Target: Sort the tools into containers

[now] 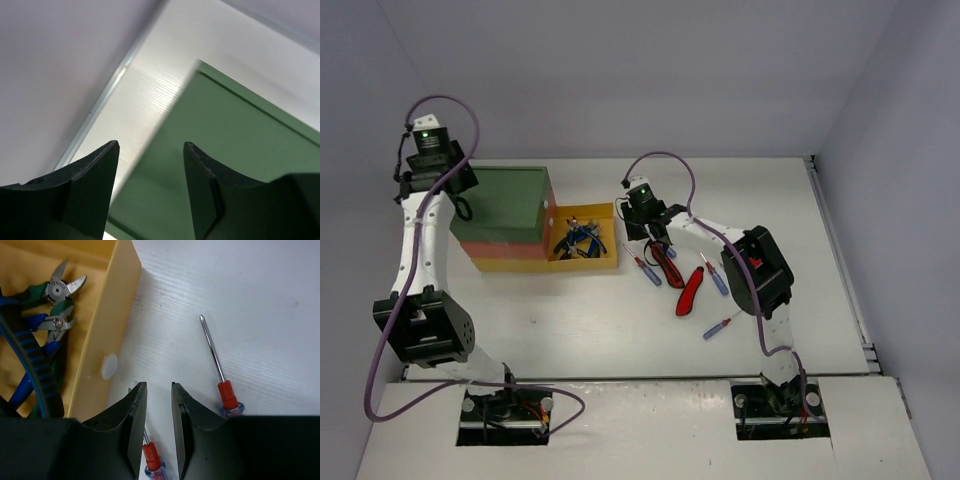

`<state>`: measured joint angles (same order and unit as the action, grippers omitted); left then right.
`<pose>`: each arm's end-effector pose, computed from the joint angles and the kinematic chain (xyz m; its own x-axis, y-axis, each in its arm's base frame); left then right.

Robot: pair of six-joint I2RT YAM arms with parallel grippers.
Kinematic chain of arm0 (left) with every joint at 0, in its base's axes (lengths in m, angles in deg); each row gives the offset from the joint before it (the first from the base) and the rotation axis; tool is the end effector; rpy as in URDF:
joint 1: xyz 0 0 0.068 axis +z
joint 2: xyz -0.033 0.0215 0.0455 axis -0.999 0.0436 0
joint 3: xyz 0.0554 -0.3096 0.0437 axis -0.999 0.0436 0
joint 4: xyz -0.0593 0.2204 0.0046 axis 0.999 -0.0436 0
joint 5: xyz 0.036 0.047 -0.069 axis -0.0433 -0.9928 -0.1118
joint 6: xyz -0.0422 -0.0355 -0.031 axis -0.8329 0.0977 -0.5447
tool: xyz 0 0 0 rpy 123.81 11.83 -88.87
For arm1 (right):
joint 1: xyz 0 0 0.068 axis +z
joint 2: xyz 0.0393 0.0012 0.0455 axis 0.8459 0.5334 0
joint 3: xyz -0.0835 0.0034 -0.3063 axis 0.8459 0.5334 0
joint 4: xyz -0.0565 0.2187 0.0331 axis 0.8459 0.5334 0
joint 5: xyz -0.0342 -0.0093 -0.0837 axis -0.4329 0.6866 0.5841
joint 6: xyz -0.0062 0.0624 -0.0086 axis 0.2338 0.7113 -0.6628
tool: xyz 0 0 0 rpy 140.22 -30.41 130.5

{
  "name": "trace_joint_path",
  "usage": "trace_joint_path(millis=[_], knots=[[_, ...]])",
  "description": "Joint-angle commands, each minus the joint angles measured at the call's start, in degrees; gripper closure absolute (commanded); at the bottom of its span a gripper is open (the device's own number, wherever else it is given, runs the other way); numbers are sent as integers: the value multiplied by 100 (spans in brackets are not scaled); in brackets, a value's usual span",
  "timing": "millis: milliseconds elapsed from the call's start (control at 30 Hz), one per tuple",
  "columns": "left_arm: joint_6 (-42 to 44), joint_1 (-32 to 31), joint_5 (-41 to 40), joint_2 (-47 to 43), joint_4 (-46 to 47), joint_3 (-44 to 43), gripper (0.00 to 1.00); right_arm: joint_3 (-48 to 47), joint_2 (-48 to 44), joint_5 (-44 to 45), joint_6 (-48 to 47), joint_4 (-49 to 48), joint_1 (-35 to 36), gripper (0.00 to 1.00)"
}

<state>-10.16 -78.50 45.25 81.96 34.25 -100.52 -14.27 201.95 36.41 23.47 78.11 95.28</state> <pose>0.3241 0.0611 0.4349 -0.3917 -0.3463 -0.8525 -0.4540 0.8786 -0.1483 0.3906 0.2986 0.2542 -0.5526 -0.1036 -0.8270 -0.4702 0.8580 0.2067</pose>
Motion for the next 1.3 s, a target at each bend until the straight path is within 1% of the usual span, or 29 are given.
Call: trace_joint_path(millis=[0,333,433,667,800,967,1033,1267], knots=[[-360,458,772,-208,175,-365,49,53,-39,-322,96,-505,-33,76],[-234,475,1016,-151,109,110,49,-14,151,-841,276,-842,126,77],[-285,471,1219,-86,105,247,49,-216,307,-941,311,-877,238,77],[-409,430,2065,-63,117,632,49,-715,633,-1190,273,-1017,540,77],[-436,392,2299,-224,167,1066,49,-966,781,-1424,241,-1186,661,77],[-419,270,2582,-348,333,1495,49,-1280,1001,-1808,397,-1629,775,76],[-400,233,2658,-361,334,1608,49,-1393,1131,-1949,562,-1971,843,75],[-292,207,2795,-511,407,1747,49,-1894,1658,-2537,1123,-2637,979,72]])
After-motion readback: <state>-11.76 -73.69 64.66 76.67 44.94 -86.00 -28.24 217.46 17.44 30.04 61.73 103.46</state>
